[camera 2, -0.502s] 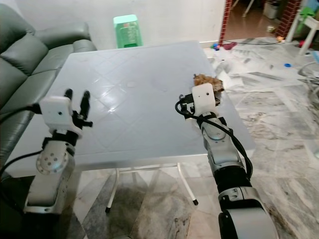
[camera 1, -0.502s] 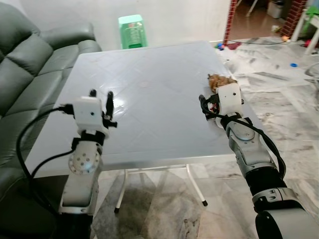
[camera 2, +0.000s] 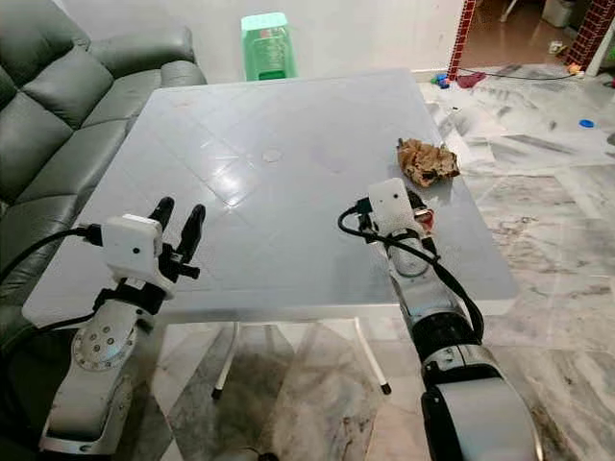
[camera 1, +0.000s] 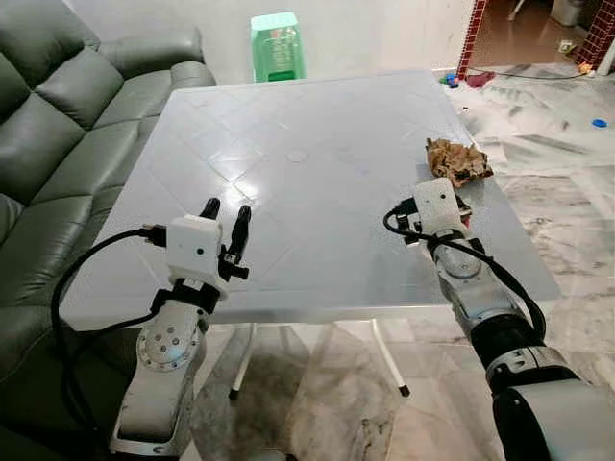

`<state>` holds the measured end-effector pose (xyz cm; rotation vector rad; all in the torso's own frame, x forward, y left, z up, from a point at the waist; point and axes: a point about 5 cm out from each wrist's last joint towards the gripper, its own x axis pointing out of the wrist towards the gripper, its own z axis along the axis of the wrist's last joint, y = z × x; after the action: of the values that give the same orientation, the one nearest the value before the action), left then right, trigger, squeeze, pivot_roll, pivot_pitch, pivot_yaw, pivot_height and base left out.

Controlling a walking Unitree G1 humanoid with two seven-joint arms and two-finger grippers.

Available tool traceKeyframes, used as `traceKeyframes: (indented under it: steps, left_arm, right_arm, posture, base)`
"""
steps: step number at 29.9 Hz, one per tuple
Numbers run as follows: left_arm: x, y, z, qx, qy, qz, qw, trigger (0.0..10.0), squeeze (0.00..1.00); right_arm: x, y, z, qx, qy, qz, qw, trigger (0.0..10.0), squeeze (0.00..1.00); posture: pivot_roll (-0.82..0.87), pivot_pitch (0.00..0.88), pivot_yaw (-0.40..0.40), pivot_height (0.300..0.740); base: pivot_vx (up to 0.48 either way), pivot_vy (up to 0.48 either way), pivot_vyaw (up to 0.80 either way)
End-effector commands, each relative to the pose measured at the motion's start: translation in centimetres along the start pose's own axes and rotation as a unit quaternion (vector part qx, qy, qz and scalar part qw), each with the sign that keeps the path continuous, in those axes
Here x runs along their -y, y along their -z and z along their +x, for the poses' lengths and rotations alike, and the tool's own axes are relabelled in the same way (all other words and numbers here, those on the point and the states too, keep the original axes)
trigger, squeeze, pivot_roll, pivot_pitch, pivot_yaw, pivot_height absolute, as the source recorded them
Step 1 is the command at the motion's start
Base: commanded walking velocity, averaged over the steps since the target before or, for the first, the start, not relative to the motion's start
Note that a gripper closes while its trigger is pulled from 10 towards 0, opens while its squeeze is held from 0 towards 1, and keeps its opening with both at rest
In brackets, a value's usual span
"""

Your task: Picking trash to rubbish bin

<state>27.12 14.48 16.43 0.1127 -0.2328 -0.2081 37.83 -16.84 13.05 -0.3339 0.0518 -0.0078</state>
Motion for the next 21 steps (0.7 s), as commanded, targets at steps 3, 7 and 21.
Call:
traceKeyframes:
  steps: [3, 7, 21]
  left_arm:
    - [-0.2, -0.6, 0.2, 0.008, 0.012, -0.002, 1.000, 10.0, 0.00]
    - [-1.8, -2.3, 1.6, 0.048, -0.041, 0.018, 0.998, 10.0, 0.00]
    - [-1.8, -1.7, 2.3, 0.040, -0.042, 0.009, 0.998, 10.0, 0.00]
  right_arm:
    - [-0.4, -3.0, -0.1, 0.108, -0.017, 0.054, 0.993, 10.0, 0.00]
    - [-0.5, -5.5, -0.6, 0.190, -0.021, 0.038, 0.981, 10.0, 0.00]
    - [6.1, -1.6, -0.6, 0.088, 0.102, 0.012, 0.991, 10.0, 0.00]
  posture:
    - [0.07, 0.062, 0.083, 0.740]
    - [0.06, 0.054, 0.078, 0.740]
    - [0.02, 0.035, 0.085, 0.740]
  base:
    - [0.000, 0.000, 0.00]
    - [0.000, 0.000, 0.00]
    - [0.000, 0.000, 0.00]
